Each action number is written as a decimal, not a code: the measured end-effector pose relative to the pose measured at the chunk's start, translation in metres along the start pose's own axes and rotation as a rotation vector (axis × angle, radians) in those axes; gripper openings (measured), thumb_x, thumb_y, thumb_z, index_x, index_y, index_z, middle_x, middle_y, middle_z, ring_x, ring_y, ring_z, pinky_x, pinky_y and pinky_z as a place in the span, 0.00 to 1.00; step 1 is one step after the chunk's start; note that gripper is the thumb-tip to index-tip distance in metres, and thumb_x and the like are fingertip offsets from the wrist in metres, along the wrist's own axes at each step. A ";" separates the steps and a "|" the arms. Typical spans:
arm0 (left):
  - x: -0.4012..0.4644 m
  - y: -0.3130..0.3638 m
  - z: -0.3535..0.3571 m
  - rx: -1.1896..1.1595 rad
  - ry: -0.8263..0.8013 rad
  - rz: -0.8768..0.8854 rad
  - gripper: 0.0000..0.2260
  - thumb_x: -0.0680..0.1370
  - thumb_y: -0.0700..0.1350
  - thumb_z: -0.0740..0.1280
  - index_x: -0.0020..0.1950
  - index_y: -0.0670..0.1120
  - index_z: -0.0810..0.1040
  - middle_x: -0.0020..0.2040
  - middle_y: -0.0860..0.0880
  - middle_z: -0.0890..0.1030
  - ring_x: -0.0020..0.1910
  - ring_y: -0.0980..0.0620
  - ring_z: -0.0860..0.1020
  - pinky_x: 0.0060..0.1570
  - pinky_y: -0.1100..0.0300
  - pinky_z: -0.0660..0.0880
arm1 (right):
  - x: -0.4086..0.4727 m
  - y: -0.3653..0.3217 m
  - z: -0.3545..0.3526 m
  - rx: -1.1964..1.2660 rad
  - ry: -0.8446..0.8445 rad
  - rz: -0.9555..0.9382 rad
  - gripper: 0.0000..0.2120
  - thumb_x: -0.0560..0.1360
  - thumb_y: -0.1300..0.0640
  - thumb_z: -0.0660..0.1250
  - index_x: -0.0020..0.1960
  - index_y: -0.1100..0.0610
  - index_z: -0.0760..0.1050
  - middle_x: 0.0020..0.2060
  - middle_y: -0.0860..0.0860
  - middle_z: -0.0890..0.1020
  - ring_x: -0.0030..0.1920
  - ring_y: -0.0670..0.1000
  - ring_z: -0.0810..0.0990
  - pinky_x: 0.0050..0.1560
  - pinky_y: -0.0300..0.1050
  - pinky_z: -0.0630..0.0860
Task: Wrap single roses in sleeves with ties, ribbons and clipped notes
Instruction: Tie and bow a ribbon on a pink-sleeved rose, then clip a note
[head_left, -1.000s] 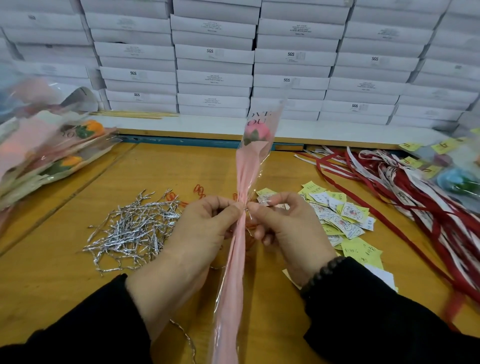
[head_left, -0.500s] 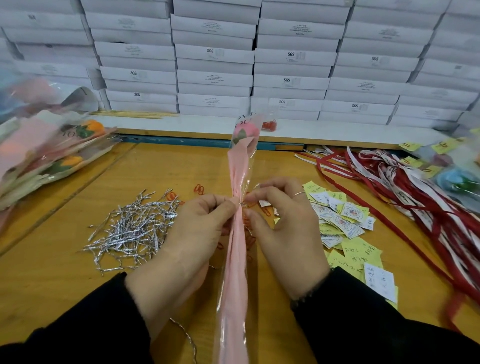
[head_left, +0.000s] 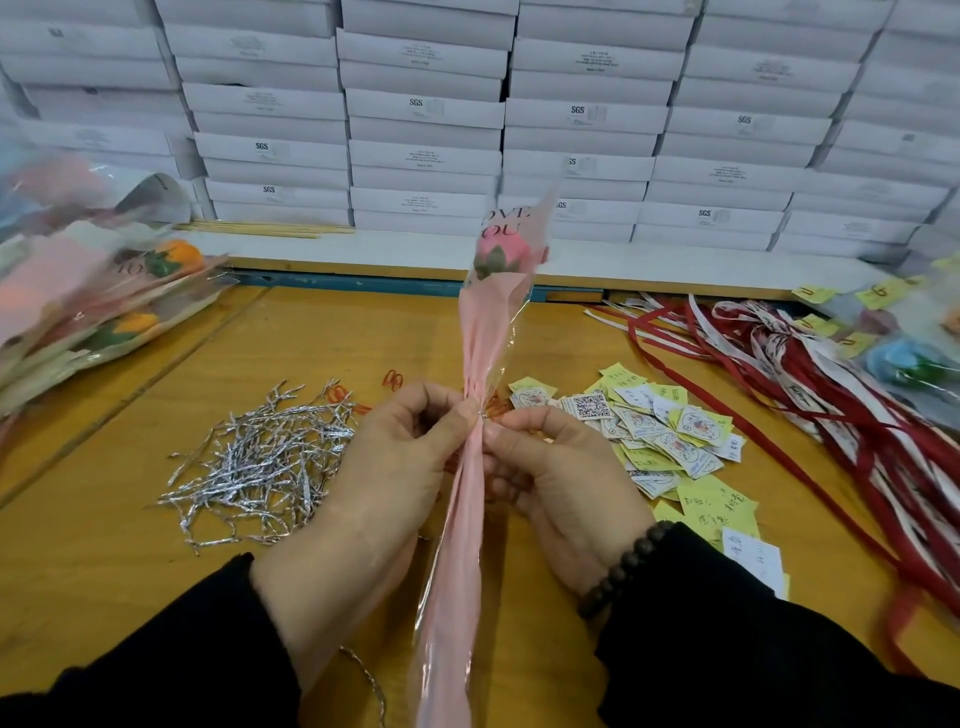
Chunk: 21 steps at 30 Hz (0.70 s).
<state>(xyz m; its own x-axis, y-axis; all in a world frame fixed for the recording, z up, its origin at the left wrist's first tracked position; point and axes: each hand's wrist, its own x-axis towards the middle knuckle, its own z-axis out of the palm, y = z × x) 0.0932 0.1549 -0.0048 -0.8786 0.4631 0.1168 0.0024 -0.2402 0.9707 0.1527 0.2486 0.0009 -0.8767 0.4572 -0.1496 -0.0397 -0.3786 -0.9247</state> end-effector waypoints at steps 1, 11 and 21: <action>0.000 0.000 0.000 0.007 0.006 0.005 0.07 0.75 0.38 0.65 0.37 0.43 0.76 0.33 0.45 0.77 0.32 0.49 0.75 0.34 0.57 0.77 | 0.000 0.001 0.000 0.026 0.001 0.021 0.06 0.72 0.68 0.67 0.39 0.60 0.74 0.25 0.50 0.80 0.25 0.44 0.77 0.31 0.37 0.73; 0.002 -0.004 0.000 -0.013 0.060 0.016 0.08 0.76 0.33 0.64 0.37 0.40 0.73 0.24 0.52 0.74 0.24 0.54 0.72 0.30 0.59 0.74 | -0.006 -0.002 0.007 -0.355 0.028 -0.172 0.08 0.74 0.66 0.64 0.38 0.62 0.79 0.23 0.49 0.77 0.22 0.41 0.73 0.25 0.32 0.71; 0.005 0.001 -0.003 -0.139 0.065 -0.157 0.06 0.63 0.42 0.69 0.37 0.41 0.82 0.33 0.40 0.80 0.29 0.47 0.76 0.33 0.58 0.75 | -0.007 0.001 0.005 -0.369 -0.060 -0.207 0.04 0.73 0.68 0.66 0.46 0.63 0.78 0.37 0.59 0.81 0.28 0.42 0.75 0.30 0.32 0.72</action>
<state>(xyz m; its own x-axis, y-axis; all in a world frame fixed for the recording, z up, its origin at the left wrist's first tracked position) 0.0875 0.1548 -0.0034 -0.8921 0.4488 -0.0514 -0.1983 -0.2870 0.9372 0.1564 0.2407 0.0031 -0.8950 0.4417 0.0626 -0.0528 0.0344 -0.9980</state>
